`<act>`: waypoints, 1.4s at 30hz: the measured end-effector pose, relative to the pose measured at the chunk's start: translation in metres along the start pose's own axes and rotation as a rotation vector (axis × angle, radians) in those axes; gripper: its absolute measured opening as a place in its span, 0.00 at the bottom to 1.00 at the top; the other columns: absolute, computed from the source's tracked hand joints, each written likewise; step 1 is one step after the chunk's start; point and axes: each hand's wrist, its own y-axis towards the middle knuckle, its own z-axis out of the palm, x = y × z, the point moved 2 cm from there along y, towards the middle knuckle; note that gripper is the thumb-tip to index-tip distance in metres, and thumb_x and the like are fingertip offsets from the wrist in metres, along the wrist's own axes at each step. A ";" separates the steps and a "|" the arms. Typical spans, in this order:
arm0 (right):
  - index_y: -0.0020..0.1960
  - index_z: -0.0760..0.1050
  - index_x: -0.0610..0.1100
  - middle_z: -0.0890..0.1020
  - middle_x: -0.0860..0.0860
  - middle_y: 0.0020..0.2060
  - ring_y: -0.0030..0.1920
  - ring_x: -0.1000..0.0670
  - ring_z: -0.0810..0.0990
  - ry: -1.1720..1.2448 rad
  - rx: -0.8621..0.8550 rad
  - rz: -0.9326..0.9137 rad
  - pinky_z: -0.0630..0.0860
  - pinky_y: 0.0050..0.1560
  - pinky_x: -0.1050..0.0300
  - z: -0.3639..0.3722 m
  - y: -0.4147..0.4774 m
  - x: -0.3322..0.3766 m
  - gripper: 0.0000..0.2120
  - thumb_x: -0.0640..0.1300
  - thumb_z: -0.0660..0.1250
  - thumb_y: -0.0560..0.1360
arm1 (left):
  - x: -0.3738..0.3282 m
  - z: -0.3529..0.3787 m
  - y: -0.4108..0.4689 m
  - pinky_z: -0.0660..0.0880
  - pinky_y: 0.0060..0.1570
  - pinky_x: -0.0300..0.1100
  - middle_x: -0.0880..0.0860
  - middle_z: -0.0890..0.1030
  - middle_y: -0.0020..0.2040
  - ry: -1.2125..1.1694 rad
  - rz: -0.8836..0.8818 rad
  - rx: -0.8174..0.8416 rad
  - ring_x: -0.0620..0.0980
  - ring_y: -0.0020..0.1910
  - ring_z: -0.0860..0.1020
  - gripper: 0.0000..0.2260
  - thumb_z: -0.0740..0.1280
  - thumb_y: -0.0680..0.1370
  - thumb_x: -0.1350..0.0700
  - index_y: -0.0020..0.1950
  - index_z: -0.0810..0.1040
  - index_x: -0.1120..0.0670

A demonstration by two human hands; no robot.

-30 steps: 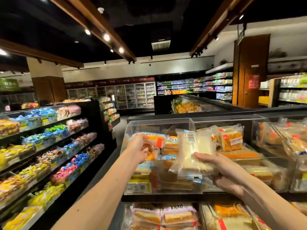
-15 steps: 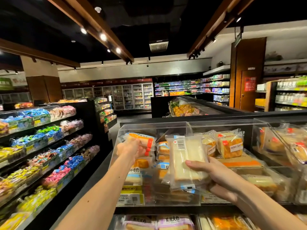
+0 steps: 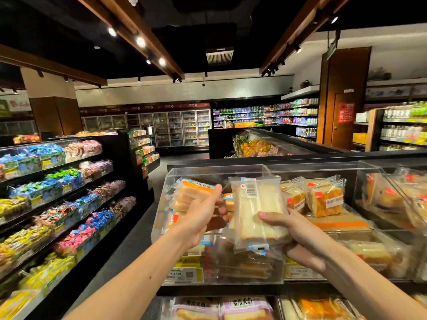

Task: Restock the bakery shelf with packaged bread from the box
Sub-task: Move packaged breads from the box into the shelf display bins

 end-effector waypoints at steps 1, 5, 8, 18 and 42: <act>0.62 0.75 0.42 0.86 0.41 0.49 0.48 0.43 0.86 0.017 -0.002 -0.004 0.83 0.43 0.47 0.004 0.003 0.000 0.24 0.35 0.71 0.66 | -0.001 0.002 -0.006 0.78 0.39 0.44 0.52 0.82 0.40 0.011 -0.018 0.061 0.49 0.39 0.81 0.24 0.62 0.79 0.38 0.58 0.79 0.59; 0.63 0.77 0.43 0.86 0.42 0.51 0.51 0.44 0.86 -0.027 -0.014 -0.005 0.82 0.47 0.48 0.026 0.020 0.000 0.21 0.45 0.72 0.72 | -0.014 0.008 -0.027 0.80 0.52 0.49 0.55 0.86 0.52 -0.052 -0.110 0.253 0.54 0.52 0.84 0.22 0.60 0.80 0.39 0.63 0.79 0.53; 0.64 0.75 0.43 0.86 0.45 0.50 0.49 0.45 0.86 -0.192 -0.072 -0.033 0.83 0.43 0.50 0.039 0.031 0.000 0.23 0.53 0.72 0.74 | -0.020 -0.002 -0.029 0.80 0.56 0.53 0.56 0.86 0.52 -0.067 -0.094 0.215 0.55 0.52 0.84 0.22 0.60 0.81 0.39 0.62 0.79 0.55; 0.56 0.77 0.40 0.86 0.45 0.46 0.39 0.50 0.86 -0.654 -0.050 0.082 0.80 0.32 0.59 0.019 0.022 0.006 0.16 0.51 0.70 0.76 | -0.014 -0.055 -0.022 0.81 0.35 0.48 0.58 0.85 0.48 -0.079 -0.025 -0.016 0.55 0.40 0.85 0.21 0.74 0.74 0.52 0.62 0.75 0.60; 0.67 0.71 0.46 0.78 0.45 0.61 0.62 0.43 0.77 -2.203 -0.189 -0.406 0.74 0.53 0.51 0.009 0.139 -0.007 0.15 0.41 0.57 0.82 | -0.024 -0.077 -0.045 0.83 0.38 0.51 0.59 0.82 0.51 0.130 0.231 -0.148 0.57 0.46 0.84 0.17 0.75 0.71 0.65 0.56 0.75 0.55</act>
